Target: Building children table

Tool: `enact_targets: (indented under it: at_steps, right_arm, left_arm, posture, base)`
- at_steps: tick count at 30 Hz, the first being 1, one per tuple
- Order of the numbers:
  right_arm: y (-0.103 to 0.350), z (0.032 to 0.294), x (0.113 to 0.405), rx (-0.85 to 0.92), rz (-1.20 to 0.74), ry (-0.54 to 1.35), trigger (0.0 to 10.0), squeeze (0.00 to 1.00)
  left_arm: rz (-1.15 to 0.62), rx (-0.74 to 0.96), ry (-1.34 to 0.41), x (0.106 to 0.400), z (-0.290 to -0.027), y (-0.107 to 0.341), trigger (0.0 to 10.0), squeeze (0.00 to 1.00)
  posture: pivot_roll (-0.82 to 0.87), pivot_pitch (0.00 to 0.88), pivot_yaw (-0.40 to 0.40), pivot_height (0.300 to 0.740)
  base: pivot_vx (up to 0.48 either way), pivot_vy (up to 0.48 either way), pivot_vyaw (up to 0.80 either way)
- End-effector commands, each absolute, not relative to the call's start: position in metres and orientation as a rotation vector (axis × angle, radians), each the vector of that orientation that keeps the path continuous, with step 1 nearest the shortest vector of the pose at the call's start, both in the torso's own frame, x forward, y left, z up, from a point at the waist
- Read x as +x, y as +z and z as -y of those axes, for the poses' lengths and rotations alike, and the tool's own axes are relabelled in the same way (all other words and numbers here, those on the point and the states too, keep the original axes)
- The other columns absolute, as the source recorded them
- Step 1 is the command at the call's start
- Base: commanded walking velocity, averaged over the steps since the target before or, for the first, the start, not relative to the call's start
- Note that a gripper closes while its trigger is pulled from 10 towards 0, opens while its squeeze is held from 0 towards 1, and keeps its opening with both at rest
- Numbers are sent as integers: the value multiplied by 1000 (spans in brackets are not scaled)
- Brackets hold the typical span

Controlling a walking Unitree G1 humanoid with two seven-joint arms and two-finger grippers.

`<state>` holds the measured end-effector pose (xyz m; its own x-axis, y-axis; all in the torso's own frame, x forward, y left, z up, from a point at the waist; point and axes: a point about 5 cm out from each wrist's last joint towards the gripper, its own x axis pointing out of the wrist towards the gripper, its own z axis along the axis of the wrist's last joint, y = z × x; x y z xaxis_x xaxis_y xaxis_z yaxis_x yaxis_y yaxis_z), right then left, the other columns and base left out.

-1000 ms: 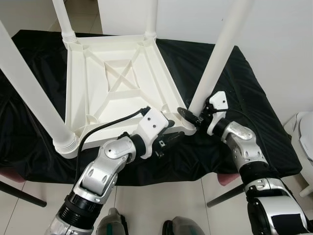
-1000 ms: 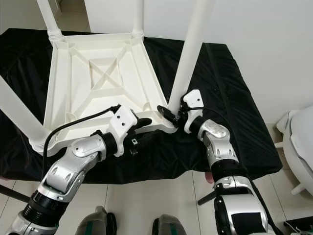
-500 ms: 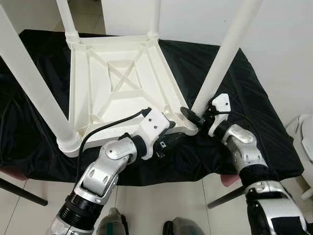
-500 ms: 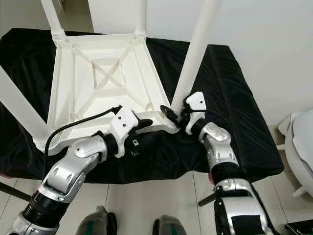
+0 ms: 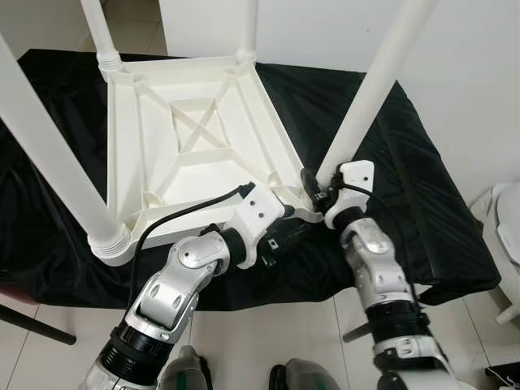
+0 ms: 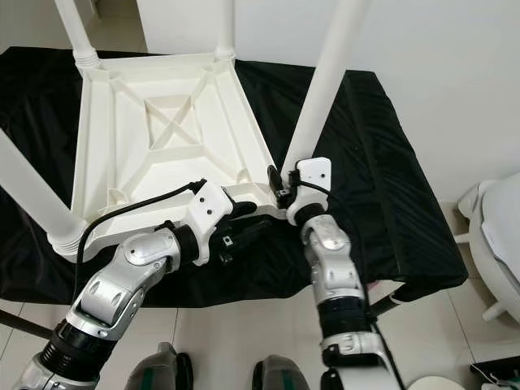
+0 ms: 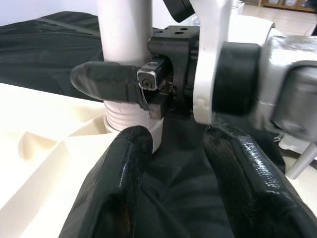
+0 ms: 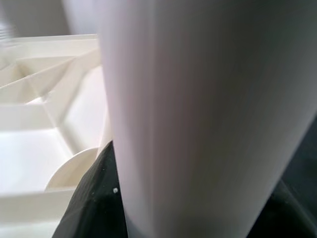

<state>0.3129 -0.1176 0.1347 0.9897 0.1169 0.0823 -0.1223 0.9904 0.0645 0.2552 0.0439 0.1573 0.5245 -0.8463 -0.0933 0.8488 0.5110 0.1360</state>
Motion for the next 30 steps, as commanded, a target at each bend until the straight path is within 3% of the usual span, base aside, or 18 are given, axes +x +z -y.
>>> enact_targets:
  at_steps: [1,6,15,16,19,23,30]
  right_arm:
    - [121,119,309,79,-3,72,10000,0]
    - [127,108,302,73,1,94,10000,0]
    - [130,127,302,50,-14,65,10000,0]
    - [130,128,302,55,-12,81,10000,1000]
    - [131,129,301,53,-11,97,10000,1000]
    - [127,127,300,45,-35,317,10000,1000]
    - [129,132,301,42,-25,375,10000,1000]
  left_arm:
    - [-10,185,-967,259,-47,157,10000,0]
    - [-8,183,-944,260,-50,157,10000,0]
    - [-7,191,-924,261,-54,156,10000,0]
    - [-3,196,-918,261,-54,156,10000,0]
    - [-1,198,-915,261,-54,156,10000,0]
    - [2,212,-912,261,-54,155,10000,0]
    - [5,218,-908,262,-54,155,10000,0]
  posture:
    - [-133,35,-44,740]
    - [-130,33,-52,740]
    - [-128,24,-62,740]
    - [-127,24,-64,740]
    - [-127,24,-64,740]
    - [-126,14,-62,740]
    - [-124,11,-61,740]
  base:
    - [0,0,0]
    - [0,0,0]
    - [0,0,0]
    - [0,0,0]
    - [0,0,0]
    - [0,0,0]
    - [0,0,0]
